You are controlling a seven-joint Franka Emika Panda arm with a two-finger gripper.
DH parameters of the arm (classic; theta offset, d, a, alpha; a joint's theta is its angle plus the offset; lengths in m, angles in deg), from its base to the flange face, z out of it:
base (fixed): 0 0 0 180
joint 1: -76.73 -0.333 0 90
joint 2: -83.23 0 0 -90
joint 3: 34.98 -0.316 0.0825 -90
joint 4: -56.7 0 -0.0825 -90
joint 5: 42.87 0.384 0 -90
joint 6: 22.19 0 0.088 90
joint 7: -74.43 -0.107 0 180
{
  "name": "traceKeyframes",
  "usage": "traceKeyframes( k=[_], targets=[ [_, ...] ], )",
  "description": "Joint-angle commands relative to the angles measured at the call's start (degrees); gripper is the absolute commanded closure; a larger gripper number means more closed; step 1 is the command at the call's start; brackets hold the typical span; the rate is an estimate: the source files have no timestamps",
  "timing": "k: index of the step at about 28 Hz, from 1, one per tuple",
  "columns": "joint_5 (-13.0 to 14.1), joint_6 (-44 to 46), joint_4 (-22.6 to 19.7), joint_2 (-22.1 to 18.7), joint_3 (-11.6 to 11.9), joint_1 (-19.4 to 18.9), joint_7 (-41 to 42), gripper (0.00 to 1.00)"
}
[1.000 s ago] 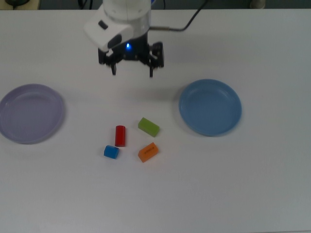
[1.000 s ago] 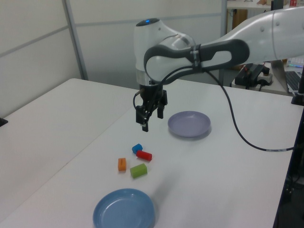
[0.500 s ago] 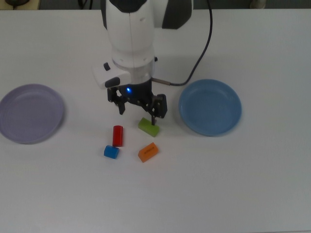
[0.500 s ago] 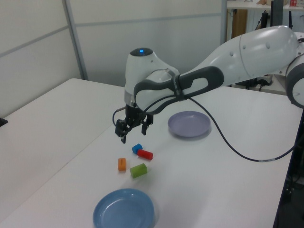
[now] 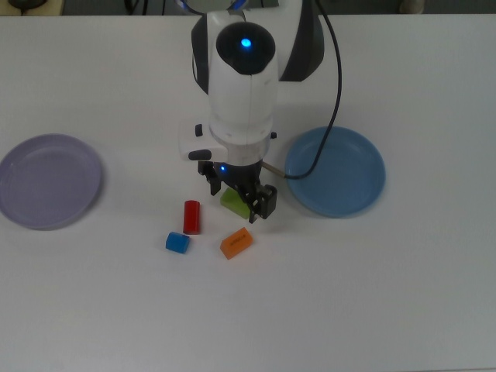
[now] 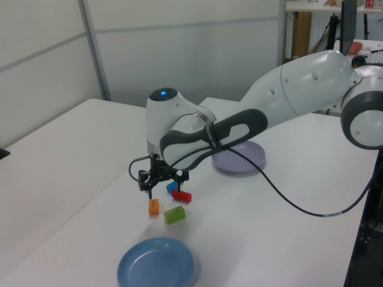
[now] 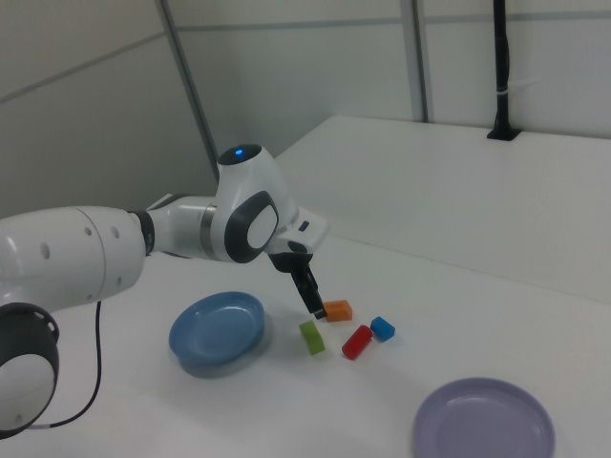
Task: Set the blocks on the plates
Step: 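Move the gripper down over the orange block and grasp it, then carry the orange block to the light blue plate and release it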
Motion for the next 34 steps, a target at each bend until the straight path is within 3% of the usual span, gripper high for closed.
traceKeyframes(
  k=[1, 9, 14, 16, 21, 22, 24, 30, 34],
  targets=[
    [-6.2, -2.3, 2.7, 4.0, 0.3, -1.4, -9.1, 0.06],
    [-9.8, -4.4, 3.3, 6.6, 0.4, -2.0, -12.4, 0.05],
    [-10.3, -7.3, 4.8, 8.5, 0.7, -2.3, -13.2, 0.08],
    [-10.3, -8.0, 5.0, 9.0, 0.7, -2.3, -13.4, 0.16],
    [-11.7, -8.7, 5.0, 9.3, 0.7, -2.3, -13.4, 0.59],
    [-12.4, -8.7, 5.0, 9.3, 0.7, -2.3, -13.4, 0.71],
    [-12.5, -8.7, 5.0, 9.2, 0.7, -2.3, -13.4, 0.82],
    [-12.6, -8.8, 5.0, 9.2, 0.7, -2.3, -13.2, 1.00],
    [-12.6, -8.7, 5.0, 8.1, 0.7, -2.0, -11.2, 1.00]
  ],
)
